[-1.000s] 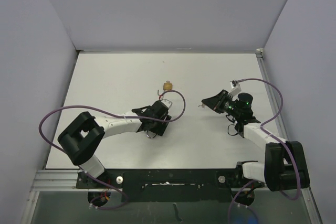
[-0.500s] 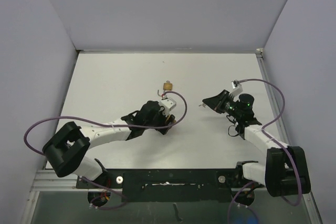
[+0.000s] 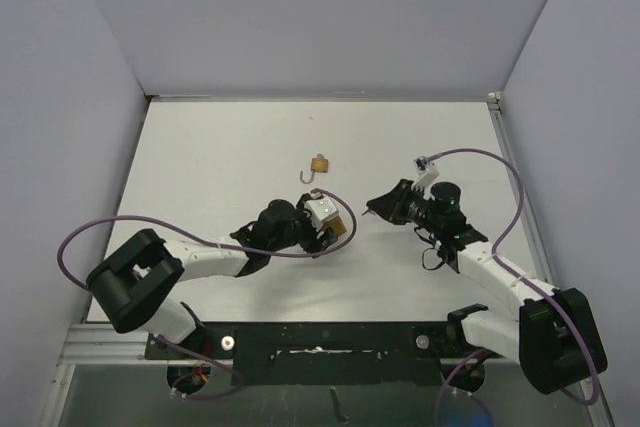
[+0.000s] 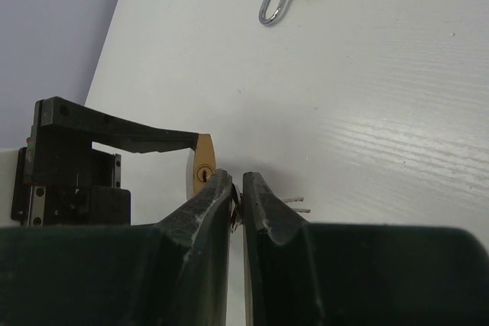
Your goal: Unlock with the key
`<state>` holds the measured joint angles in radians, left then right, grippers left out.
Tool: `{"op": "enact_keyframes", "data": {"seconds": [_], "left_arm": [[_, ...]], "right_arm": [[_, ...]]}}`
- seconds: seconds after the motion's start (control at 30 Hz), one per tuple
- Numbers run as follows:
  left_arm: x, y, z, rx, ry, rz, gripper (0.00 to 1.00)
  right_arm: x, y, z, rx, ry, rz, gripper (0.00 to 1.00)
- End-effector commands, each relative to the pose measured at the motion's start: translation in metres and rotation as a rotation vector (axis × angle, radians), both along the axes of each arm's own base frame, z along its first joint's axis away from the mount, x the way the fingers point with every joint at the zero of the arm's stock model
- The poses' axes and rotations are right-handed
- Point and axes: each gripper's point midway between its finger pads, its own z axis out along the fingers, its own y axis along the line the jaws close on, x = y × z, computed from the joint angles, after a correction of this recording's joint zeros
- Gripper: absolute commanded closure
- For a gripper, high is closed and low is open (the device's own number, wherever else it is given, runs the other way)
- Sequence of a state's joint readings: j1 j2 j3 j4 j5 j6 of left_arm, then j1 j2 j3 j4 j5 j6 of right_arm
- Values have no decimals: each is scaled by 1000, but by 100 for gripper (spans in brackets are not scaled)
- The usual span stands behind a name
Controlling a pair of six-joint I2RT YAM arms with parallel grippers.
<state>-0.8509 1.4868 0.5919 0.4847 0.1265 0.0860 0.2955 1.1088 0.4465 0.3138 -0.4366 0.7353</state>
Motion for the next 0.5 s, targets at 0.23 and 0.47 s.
{"op": "enact_keyframes", "data": {"seconds": [0.23, 0.47], "left_arm": [[-1, -25, 65, -244, -307, -150, 100], [-1, -25, 69, -287, -330, -141, 100]], "right_arm": [[9, 16, 27, -45, -122, -18, 100], [4, 23, 29, -8, -140, -39, 100]]}}
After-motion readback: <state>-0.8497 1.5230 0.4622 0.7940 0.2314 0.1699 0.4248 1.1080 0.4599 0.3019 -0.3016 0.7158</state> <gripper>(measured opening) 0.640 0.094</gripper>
